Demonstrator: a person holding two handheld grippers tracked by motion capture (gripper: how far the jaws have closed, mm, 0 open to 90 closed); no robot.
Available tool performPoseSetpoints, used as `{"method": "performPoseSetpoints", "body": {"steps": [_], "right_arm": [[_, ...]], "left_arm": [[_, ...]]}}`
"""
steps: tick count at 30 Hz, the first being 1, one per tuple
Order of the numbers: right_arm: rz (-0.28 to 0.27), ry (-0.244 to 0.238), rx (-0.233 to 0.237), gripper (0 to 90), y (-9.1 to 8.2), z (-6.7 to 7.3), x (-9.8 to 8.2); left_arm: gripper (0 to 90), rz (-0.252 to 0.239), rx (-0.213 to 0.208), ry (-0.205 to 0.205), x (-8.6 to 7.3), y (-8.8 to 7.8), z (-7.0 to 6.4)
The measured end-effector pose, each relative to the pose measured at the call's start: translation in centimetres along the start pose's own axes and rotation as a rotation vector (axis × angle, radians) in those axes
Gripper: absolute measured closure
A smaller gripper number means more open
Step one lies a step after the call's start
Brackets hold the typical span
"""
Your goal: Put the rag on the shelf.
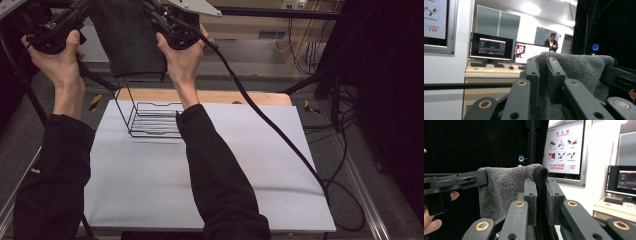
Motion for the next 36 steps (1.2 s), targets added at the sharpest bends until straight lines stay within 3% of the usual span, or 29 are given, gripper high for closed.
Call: {"method": "performPoseSetpoints", "body": {"steps": [12,19,30,36], "right_arm": [[0.063,-0.002,-0.02,81.4,1.5,-0.9,-1.7],[0.093,0.008,-0.024,81.4,1.8,-1.6,-2.8],[0.104,0.017,-0.028,81.4,1.7,-1.7,-4.4],[0.118,0.008,-0.028,81.4,1.2,-1.8,-5.2]], "left_arm": [[81.1,0.05,-0.001,-0.034,-1.6,1.5,2.2],[81.1,0.095,0.003,-0.022,-2.7,2.3,2.7],[81.1,0.116,0.008,-0.026,-3.8,3.6,3.5],[81.1,0.136,0.006,0.012,-4.7,3.5,3.3]]}}
Point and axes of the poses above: each handheld gripper's, and its own axes: y roughly forward along the jaws, x roughly out of its top, z roughly to its left, the point moved 4 cm from there along y, roughly forward along the jaws, and after that the axes turned 12 degrees about -x, right-handed, at the moved point
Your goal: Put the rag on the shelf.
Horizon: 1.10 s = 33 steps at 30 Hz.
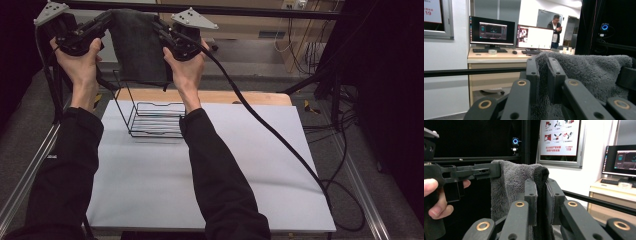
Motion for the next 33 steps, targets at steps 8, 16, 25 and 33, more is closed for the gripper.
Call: {"method": "performPoseSetpoints", "body": {"steps": [8,16,25,33], "right_arm": [[0.039,0.007,0.005,81.4,-0.1,0.1,-1.7],[0.091,0.005,0.017,81.4,-0.7,-0.2,-3.4],[0.123,-0.012,0.036,81.4,-1.2,0.2,-5.1],[0.136,-0.017,0.057,81.4,-1.6,0.5,-5.7]], "left_arm": [[81.1,0.034,-0.018,0.004,-2.1,-1.0,0.2],[81.1,0.065,-0.046,0.013,-3.9,-2.4,-0.1],[81.1,0.073,-0.058,0.009,-5.5,-3.7,-0.4],[81.1,0.09,-0.072,0.016,-6.3,-4.8,-0.6]]}}
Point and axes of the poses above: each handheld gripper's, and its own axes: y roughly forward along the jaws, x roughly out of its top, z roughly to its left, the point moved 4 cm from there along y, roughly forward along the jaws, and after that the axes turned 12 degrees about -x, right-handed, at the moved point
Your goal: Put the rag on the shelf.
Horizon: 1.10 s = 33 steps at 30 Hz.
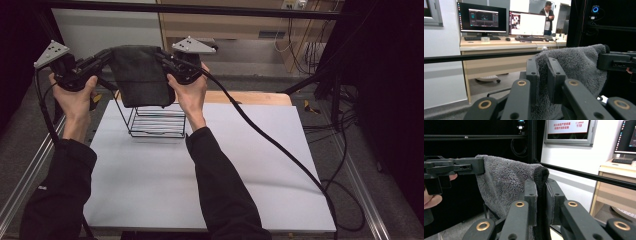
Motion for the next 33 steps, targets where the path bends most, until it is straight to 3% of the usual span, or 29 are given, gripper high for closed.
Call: {"method": "performPoseSetpoints", "body": {"steps": [19,33], "right_arm": [[0.039,-0.079,0.065,81.2,-1.5,1.1,-0.9],[0.123,-0.108,0.125,81.1,-2.2,1.6,-1.7]], "left_arm": [[80.9,0.053,-0.017,0.028,-1.8,-2.0,-1.1],[79.5,0.107,-0.011,0.015,-3.3,-3.0,-2.1]]}}
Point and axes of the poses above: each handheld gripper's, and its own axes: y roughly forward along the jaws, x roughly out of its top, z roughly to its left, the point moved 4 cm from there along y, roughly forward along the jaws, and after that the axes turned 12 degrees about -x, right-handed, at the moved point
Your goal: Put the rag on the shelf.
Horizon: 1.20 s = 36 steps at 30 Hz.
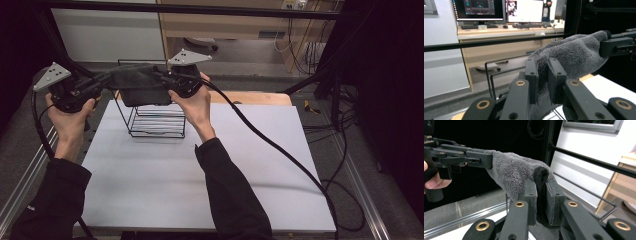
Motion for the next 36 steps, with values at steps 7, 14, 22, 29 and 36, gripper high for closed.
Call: {"method": "performPoseSetpoints", "body": {"steps": [7,14,22,29,36], "right_arm": [[0.03,-0.001,0.033,81.0,-0.2,0.2,-0.7],[0.039,-0.033,0.035,81.0,-0.2,0.6,-1.1],[0.049,-0.052,0.047,80.3,-0.2,0.8,-1.6],[0.064,-0.069,0.065,76.2,-0.5,0.9,-2.2],[0.093,-0.065,0.09,58.6,-1.0,0.8,-1.9]], "left_arm": [[74.9,0.077,-0.005,-0.008,-0.2,-0.7,-0.5],[74.6,0.082,0.005,-0.041,2.4,-1.9,-0.5],[84.4,0.183,-0.016,-0.094,2.3,-0.2,0.3],[89.9,0.259,-0.072,-0.111,0.4,0.2,-0.2],[90.0,0.323,-0.085,-0.058,-1.4,0.4,-0.8]]}}
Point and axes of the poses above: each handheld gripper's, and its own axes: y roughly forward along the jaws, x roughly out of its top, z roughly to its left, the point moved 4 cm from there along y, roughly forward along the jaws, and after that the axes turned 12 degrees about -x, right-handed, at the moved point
